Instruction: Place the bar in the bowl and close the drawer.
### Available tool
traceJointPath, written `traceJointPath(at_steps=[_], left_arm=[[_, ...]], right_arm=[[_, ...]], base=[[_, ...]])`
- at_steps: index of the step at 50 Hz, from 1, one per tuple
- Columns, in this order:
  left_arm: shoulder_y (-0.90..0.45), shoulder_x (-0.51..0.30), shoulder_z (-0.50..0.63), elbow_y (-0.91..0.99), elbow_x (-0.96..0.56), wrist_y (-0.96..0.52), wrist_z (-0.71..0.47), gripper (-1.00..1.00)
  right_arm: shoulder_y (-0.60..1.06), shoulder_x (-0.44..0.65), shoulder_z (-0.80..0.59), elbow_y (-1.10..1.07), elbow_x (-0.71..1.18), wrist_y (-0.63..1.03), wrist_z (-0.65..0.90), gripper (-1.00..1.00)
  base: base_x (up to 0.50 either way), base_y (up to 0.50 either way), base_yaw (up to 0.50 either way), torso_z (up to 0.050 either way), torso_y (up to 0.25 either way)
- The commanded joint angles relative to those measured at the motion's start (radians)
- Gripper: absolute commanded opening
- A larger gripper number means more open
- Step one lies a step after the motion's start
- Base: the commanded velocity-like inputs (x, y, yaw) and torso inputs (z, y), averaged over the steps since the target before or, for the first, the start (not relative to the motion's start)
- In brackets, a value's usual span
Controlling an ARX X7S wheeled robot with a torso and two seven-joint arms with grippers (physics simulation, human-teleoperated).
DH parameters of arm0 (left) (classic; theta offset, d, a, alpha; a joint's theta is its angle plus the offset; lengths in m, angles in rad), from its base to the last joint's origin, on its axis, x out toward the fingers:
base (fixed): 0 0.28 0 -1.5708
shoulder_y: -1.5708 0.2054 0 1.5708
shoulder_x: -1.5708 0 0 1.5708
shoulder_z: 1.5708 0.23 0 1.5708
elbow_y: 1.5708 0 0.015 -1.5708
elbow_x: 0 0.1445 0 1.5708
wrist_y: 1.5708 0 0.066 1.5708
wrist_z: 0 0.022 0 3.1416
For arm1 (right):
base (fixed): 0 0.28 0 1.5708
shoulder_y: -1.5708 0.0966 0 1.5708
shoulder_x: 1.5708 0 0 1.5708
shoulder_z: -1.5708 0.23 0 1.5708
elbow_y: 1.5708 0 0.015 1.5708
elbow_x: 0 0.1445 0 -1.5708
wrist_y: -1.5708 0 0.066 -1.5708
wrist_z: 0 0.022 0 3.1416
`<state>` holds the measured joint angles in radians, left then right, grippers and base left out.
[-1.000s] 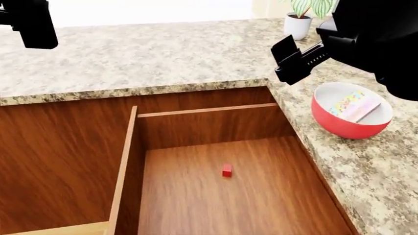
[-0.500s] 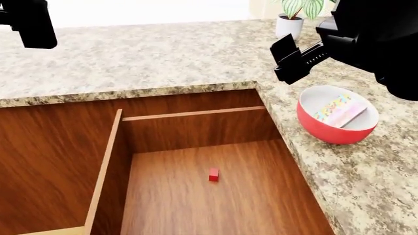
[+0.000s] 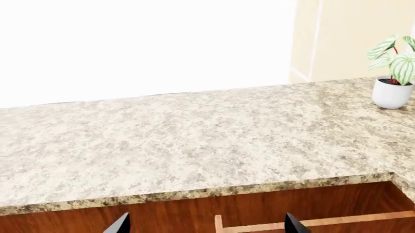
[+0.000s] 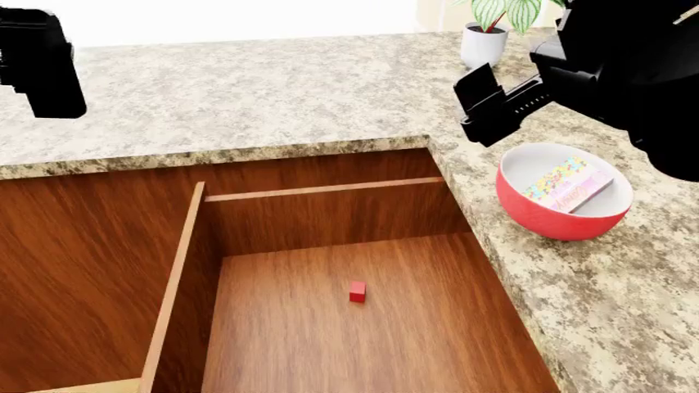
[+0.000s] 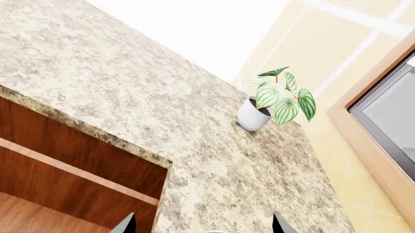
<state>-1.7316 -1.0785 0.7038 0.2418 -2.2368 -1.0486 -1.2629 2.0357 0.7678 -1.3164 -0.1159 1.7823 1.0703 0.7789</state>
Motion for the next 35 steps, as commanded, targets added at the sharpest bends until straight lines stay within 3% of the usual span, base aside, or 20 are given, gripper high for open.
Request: traceJointPath(at_steps=[1,11,14,21,30,35], left_arm=[[0.078,-0.095,-0.030,0.038,0.009,0.033,0.059,1.00],[0.175,-0.190,-0.075,0.032,0.078,0.055,0.244,1.00],[0.241,-0.226,-0.121,0.048,0.102,0.101,0.436,1.00],[0.369,-0.316,-0.134,0.047,0.143,0.168,0.675,1.00],[0.585,-0.487,-0.038,0.080,0.238,0.428,0.912,1.00],[0.644,-0.492,0.016,0.049,0.287,0.504,0.976,1.00]], right_arm=[[-0.012,0.022,0.007,-0.025,-0.005,-0.008,-0.005,1.00],[-0.009,0.054,0.020,-0.056,0.048,-0.006,0.025,1.00],[-0.005,0.070,0.028,-0.077,0.071,-0.007,0.039,1.00],[0.010,0.102,0.044,-0.137,0.111,-0.007,0.078,1.00],[0.013,0.131,0.057,-0.188,0.142,-0.010,0.098,1.00],[0.010,0.138,0.059,-0.201,0.142,-0.010,0.099,1.00]], base=[[0.00,0.00,0.00,0.000,0.000],[0.00,0.00,0.00,0.000,0.000],[0.00,0.00,0.00,0.000,0.000],[0.00,0.00,0.00,0.000,0.000],[0.00,0.00,0.00,0.000,0.000],[0.00,0.00,0.00,0.000,0.000]])
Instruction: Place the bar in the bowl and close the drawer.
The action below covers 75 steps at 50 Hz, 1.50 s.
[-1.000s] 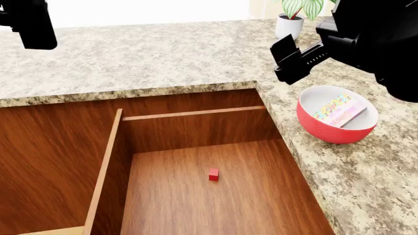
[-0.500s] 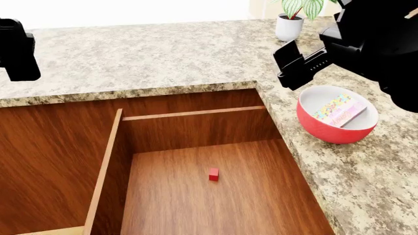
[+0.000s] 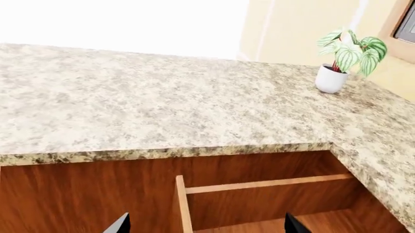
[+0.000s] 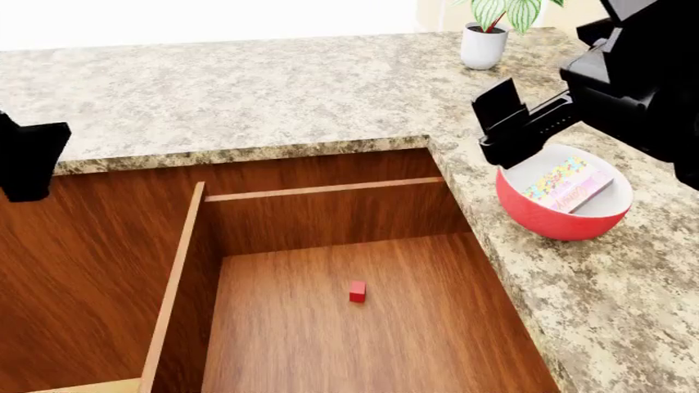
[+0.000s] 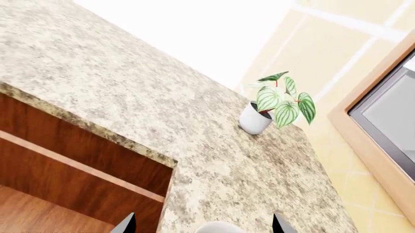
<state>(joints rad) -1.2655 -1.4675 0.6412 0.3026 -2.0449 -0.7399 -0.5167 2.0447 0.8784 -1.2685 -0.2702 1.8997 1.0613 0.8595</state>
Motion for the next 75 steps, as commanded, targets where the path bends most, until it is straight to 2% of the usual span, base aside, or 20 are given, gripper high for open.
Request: traceJointPath(at_steps=[1,9,18,30,34,58,75], left_arm=[[0.190,-0.103,0.090,-0.018,0.103,0.213,0.241,1.00],[0.275,-0.103,0.170,-0.053,0.162,0.333,0.301,1.00],[0.403,-0.103,0.293,-0.080,0.219,0.535,0.393,1.00],[0.540,-0.103,0.425,-0.139,0.223,0.758,0.511,1.00],[0.573,-0.065,0.455,-0.192,0.223,0.795,0.549,1.00],[0.623,0.163,0.505,-0.504,0.161,0.761,0.721,1.00],[0.573,0.332,0.540,-0.745,0.175,0.629,0.819,1.00]], right_arm=[[0.001,0.027,0.012,-0.048,0.025,-0.001,0.019,1.00],[-0.004,0.031,0.013,-0.058,0.008,-0.001,0.022,1.00],[-0.011,0.035,0.014,-0.070,0.002,-0.002,0.027,1.00],[-0.027,0.030,0.010,-0.083,-0.007,-0.003,0.030,1.00],[-0.031,0.030,0.010,-0.085,-0.011,-0.004,0.029,1.00],[-0.038,0.028,0.014,-0.103,0.001,-0.001,0.033,1.00],[-0.044,0.029,0.013,-0.111,-0.006,0.005,0.033,1.00]], base=[[0.00,0.00,0.00,0.000,0.000],[0.00,0.00,0.00,0.000,0.000],[0.00,0.00,0.00,0.000,0.000],[0.00,0.00,0.00,0.000,0.000],[0.00,0.00,0.00,0.000,0.000],[0.00,0.00,0.00,0.000,0.000],[0.00,0.00,0.00,0.000,0.000]])
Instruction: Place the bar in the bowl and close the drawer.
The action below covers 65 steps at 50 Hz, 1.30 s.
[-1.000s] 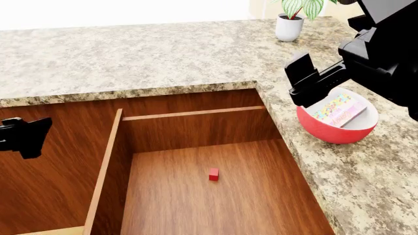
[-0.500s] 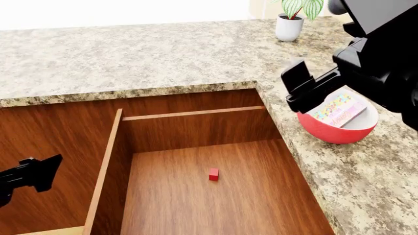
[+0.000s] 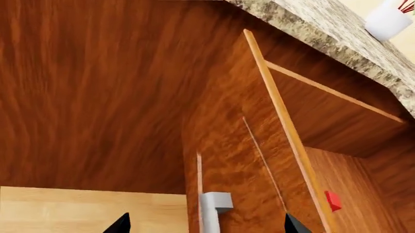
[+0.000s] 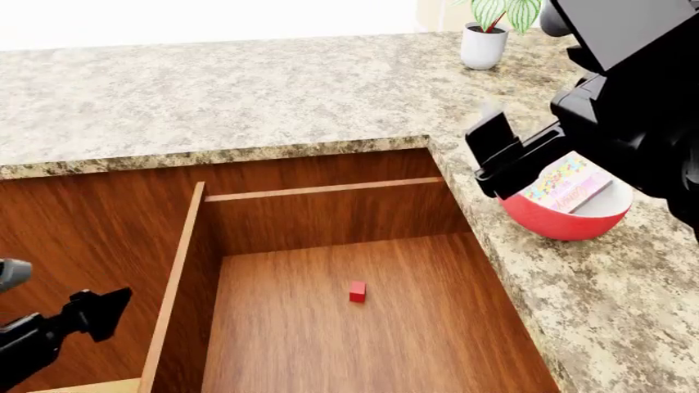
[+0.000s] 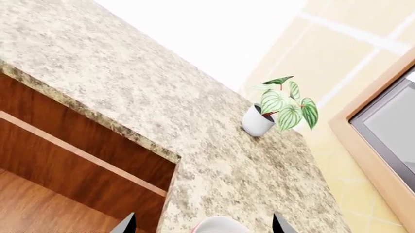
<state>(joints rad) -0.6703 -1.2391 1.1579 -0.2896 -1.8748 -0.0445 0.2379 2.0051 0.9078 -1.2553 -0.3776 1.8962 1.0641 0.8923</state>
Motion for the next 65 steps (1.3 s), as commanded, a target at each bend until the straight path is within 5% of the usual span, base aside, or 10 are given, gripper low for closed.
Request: traceJointPath(at_steps=[1,22,51,65], left_arm=[[-0.025,0.115,0.027,-0.173,0.007,-0.074,0.073,1.00],[-0.064,0.214,0.083,-0.289,0.054,-0.197,0.154,1.00],[-0.142,0.402,0.135,-0.510,0.100,-0.340,0.442,1.00],[-0.189,0.463,0.144,-0.483,0.096,-0.399,0.393,1.00]], right_arm=[[-0.005,-0.001,0.000,-0.004,-0.003,0.002,0.000,1.00],[-0.017,-0.001,0.005,-0.009,-0.005,-0.007,0.004,1.00],[-0.021,-0.002,0.010,-0.011,-0.005,0.000,0.006,1.00],[-0.024,0.003,0.015,-0.021,-0.001,-0.001,0.011,1.00]], base=[[0.00,0.00,0.00,0.000,0.000],[0.00,0.00,0.00,0.000,0.000],[0.00,0.00,0.00,0.000,0.000],[0.00,0.00,0.00,0.000,0.000]])
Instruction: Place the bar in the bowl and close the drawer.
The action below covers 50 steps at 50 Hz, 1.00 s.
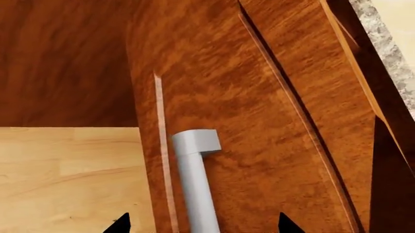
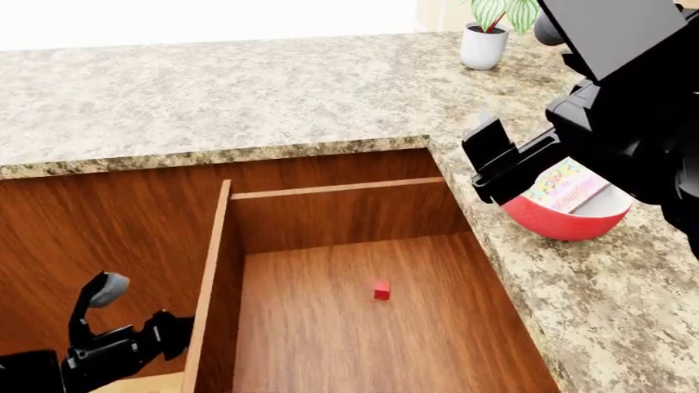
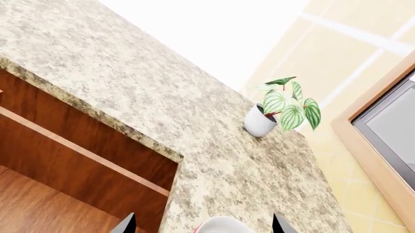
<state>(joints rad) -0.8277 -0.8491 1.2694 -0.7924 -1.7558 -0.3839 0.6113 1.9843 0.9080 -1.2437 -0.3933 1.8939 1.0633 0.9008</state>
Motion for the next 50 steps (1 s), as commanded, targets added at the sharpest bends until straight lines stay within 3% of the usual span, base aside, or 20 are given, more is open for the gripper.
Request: traceJointPath(at_steps=[1,8,23,28,33,50], left_arm=[[-0.035,0.078,0.033,0.020,-0.024,-0.063,0.016,1.00],[-0.070,0.110,0.036,0.040,-0.021,-0.090,-0.003,1.00],[-0.161,0.306,0.089,-0.174,0.001,-0.217,0.069,1.00],[-0.194,0.390,0.110,-0.295,0.007,-0.275,0.141,1.00],[-0.226,0.516,0.142,-0.512,0.028,-0.340,0.287,1.00],[-0.290,0.624,0.260,-0.516,-0.129,-0.388,0.221,1.00]], right_arm=[[-0.004,0.004,0.004,-0.006,0.001,0.000,0.002,1.00],[-0.009,0.005,0.005,-0.006,-0.003,-0.001,0.000,1.00],[0.003,0.011,0.014,-0.011,0.007,0.008,0.003,1.00],[0.004,0.014,0.018,-0.012,0.006,0.009,0.002,1.00],[0.009,0.014,0.021,-0.010,0.008,0.012,0.002,1.00],[0.001,0.024,0.027,-0.014,-0.005,0.014,-0.010,1.00]], base=[[0.00,0.00,0.00,0.000,0.000],[0.00,0.00,0.00,0.000,0.000],[0.00,0.00,0.00,0.000,0.001],[0.00,0.00,0.00,0.000,0.000],[0.00,0.00,0.00,0.000,0.000],[0.00,0.00,0.00,0.000,0.001]])
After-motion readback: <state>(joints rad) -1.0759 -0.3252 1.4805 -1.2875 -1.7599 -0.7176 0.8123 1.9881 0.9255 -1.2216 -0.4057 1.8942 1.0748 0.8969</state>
